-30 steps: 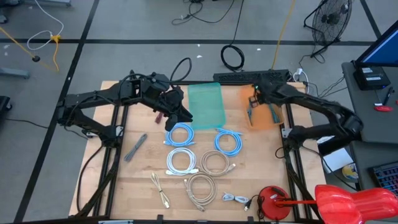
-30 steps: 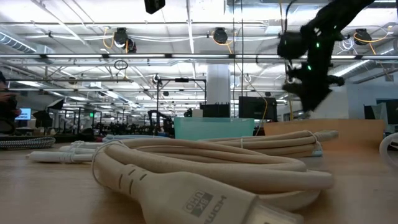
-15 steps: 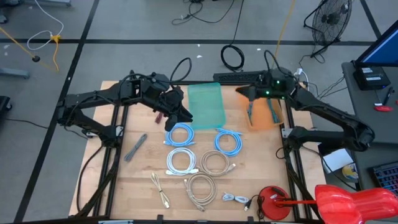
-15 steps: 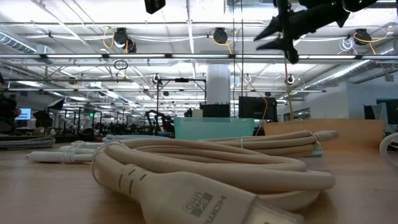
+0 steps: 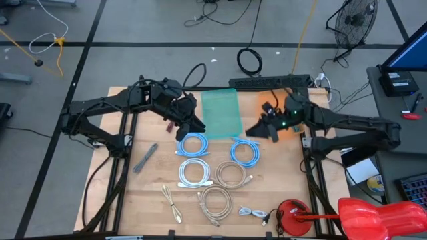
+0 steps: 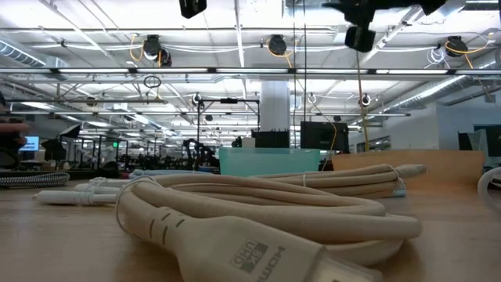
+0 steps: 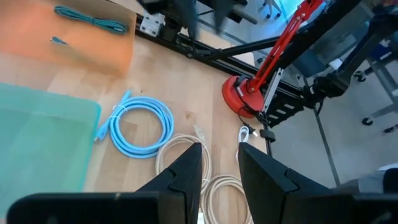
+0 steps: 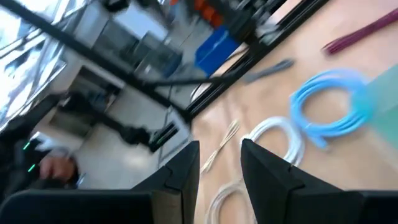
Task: Pick & Place USB Port
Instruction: Put the right light blue charger cable into the green bin
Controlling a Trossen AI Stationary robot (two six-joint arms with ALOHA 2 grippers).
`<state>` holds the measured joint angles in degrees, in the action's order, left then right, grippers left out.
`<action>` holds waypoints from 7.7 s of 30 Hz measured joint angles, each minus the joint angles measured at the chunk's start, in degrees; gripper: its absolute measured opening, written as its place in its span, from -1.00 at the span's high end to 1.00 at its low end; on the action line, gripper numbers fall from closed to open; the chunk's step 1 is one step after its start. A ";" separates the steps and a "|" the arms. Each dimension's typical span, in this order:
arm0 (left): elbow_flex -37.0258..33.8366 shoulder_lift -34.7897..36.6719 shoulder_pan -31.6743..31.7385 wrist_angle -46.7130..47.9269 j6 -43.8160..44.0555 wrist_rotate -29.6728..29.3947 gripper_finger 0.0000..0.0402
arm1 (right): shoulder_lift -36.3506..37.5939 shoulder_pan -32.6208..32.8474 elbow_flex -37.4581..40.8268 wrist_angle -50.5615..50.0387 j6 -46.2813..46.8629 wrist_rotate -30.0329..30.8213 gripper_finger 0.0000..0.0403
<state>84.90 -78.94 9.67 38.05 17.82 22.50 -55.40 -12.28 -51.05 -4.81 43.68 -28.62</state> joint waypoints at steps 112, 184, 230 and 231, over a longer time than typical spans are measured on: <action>0.00 -0.02 -8.59 0.70 8.22 -20.02 0.47 | -13.56 5.18 4.59 -22.08 -4.88 25.62 0.81; 0.00 10.01 0.07 20.93 -8.45 -14.95 0.47 | -49.57 -11.65 -27.67 -23.60 -43.11 27.02 0.82; -0.88 9.97 0.07 21.89 -10.01 -16.75 0.47 | -49.75 -8.53 -27.54 -23.23 -32.43 27.25 0.69; -1.35 9.97 0.07 22.01 -10.01 -17.15 0.47 | -49.75 -7.96 -27.54 -23.62 -31.50 27.20 0.74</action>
<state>83.55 -68.97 9.74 60.06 7.81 5.36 -105.14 -20.24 -78.59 -28.42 12.18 -1.42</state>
